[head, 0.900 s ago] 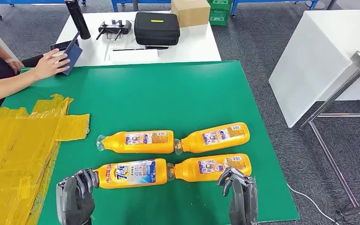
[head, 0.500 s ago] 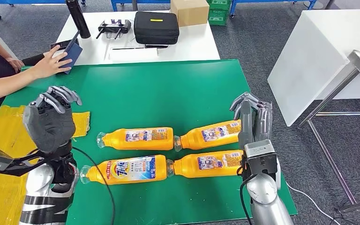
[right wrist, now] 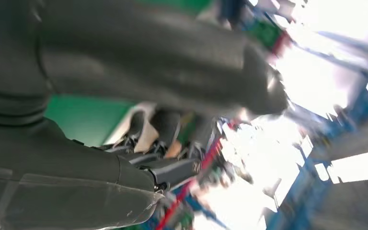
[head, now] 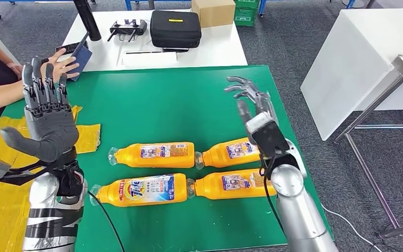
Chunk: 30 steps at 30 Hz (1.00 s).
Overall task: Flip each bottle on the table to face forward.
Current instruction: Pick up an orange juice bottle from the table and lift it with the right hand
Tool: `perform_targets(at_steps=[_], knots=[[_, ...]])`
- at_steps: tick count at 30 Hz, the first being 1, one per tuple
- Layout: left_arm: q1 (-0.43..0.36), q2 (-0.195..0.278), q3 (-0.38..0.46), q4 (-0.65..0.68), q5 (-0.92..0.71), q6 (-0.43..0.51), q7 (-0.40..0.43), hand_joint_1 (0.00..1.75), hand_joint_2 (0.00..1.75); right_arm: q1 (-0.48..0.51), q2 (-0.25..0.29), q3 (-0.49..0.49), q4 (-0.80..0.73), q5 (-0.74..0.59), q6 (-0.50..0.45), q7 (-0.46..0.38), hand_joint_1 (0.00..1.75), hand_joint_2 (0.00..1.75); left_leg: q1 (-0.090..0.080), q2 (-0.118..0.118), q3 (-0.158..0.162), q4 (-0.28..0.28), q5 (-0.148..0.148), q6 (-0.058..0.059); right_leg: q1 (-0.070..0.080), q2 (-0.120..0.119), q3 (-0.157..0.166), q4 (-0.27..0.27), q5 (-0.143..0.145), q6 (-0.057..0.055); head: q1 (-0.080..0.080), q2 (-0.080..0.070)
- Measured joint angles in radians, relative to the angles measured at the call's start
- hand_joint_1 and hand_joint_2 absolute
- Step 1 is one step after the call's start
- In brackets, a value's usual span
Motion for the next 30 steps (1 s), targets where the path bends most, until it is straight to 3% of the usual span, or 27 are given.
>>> perform_targets(at_steps=[3,6,9,13,17,25,30], knots=[[-0.021,0.000,0.006,0.018,-0.001,0.000,0.003,0.00,0.00,-0.110,-0.019,0.076,0.124,-0.008,0.145,0.071,0.00,1.75,0.000,0.000,0.000,0.000,0.001,0.000,0.000,0.000,0.000,0.000,0.001,0.000,0.000,0.000],[-0.033,0.000,0.015,0.038,-0.002,0.002,0.005,0.00,0.00,-0.192,-0.063,0.164,0.208,-0.042,0.205,0.102,0.00,1.75,0.000,-0.002,0.000,0.000,0.002,0.001,0.000,-0.002,0.000,0.000,0.001,0.001,0.000,0.000],[-0.034,0.001,0.033,0.054,-0.003,0.008,0.004,0.00,0.00,-0.251,-0.150,0.233,0.219,-0.108,0.236,0.143,0.00,1.75,0.000,-0.004,-0.002,0.001,0.002,0.001,0.000,-0.004,0.000,0.000,0.000,0.001,0.000,0.000],[-0.032,0.003,0.058,0.073,-0.003,0.010,-0.005,0.00,0.00,-0.301,-0.307,0.275,0.179,-0.214,0.280,0.184,0.00,1.75,-0.002,-0.007,-0.004,0.001,0.002,0.002,-0.002,-0.005,0.000,0.000,0.000,0.001,0.000,0.000],[-0.031,0.004,0.071,0.083,-0.002,0.010,-0.008,0.00,0.00,-0.322,-0.401,0.292,0.148,-0.241,0.292,0.192,0.00,1.75,-0.003,-0.006,-0.004,0.001,0.001,0.003,-0.002,-0.005,-0.001,-0.001,0.001,0.002,0.000,0.000],[-0.031,0.004,0.072,0.091,-0.003,0.010,-0.010,0.00,0.00,-0.326,-0.470,0.327,0.117,-0.253,0.291,0.200,0.00,1.75,-0.001,-0.005,-0.004,0.001,0.001,0.003,-0.001,-0.005,-0.002,-0.001,0.001,0.002,0.000,0.000],[-0.022,0.006,0.083,0.094,-0.002,0.022,-0.016,0.00,0.00,-0.264,-0.599,0.292,0.015,-0.293,0.248,0.182,0.00,1.75,-0.002,-0.008,-0.005,0.001,0.001,0.003,-0.001,-0.008,-0.001,-0.001,0.000,0.003,0.000,0.000]])
